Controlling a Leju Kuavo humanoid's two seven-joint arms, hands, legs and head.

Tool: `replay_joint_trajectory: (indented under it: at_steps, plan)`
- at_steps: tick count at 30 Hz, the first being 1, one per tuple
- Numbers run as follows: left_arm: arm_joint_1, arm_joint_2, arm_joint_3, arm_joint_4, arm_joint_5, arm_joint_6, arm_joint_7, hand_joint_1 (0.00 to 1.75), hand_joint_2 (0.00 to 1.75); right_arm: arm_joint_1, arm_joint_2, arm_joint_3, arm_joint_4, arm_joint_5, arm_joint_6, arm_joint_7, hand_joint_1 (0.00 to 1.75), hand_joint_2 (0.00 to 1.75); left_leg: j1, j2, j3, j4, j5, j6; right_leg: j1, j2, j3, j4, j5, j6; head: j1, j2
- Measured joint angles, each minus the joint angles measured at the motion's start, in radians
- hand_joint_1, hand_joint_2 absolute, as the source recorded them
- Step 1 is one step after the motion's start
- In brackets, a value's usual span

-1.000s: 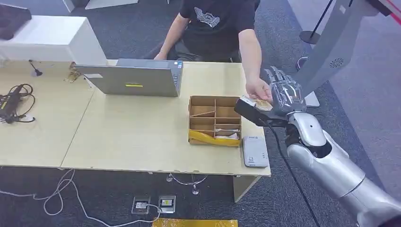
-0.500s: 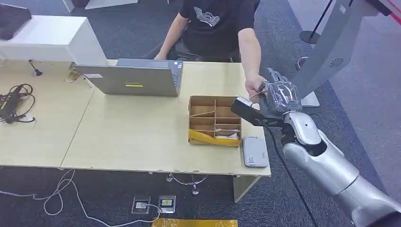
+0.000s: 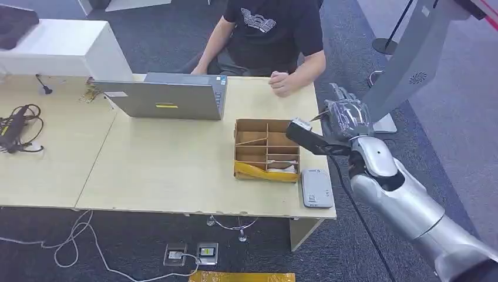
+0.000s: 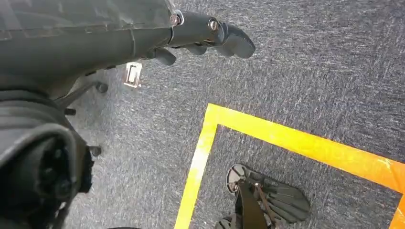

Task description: Pass the card to the sensor for recognition and then transmit it.

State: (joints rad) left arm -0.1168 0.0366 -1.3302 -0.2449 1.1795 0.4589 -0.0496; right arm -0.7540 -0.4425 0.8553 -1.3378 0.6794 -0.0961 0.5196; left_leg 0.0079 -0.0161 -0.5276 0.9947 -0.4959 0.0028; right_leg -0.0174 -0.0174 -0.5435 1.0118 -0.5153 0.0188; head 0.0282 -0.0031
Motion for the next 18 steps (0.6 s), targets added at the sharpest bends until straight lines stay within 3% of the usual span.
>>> replay_joint_trajectory:
  at_steps: [13, 18]
  plan:
    - [0.0, 0.0, 0.0, 0.0, 0.001, 0.003, 0.0, 0.0, 0.0, -0.014, 0.001, 0.008, 0.014, 0.0, 0.009, -0.004, 1.75, 1.75, 0.0, 0.0, 0.001, 0.0, 0.0, 0.0, 0.0, 0.0, -0.001, 0.0, 0.0, 0.0, 0.0, 0.0]
    - [0.001, 0.0, 0.0, 0.0, -0.005, -0.005, 0.0, 0.0, 0.0, 0.028, -0.032, 0.005, 0.013, -0.011, 0.004, 0.023, 1.75, 1.75, 0.0, 0.0, 0.001, 0.0, 0.0, 0.0, 0.0, 0.0, -0.001, 0.0, 0.0, 0.0, 0.0, 0.0]
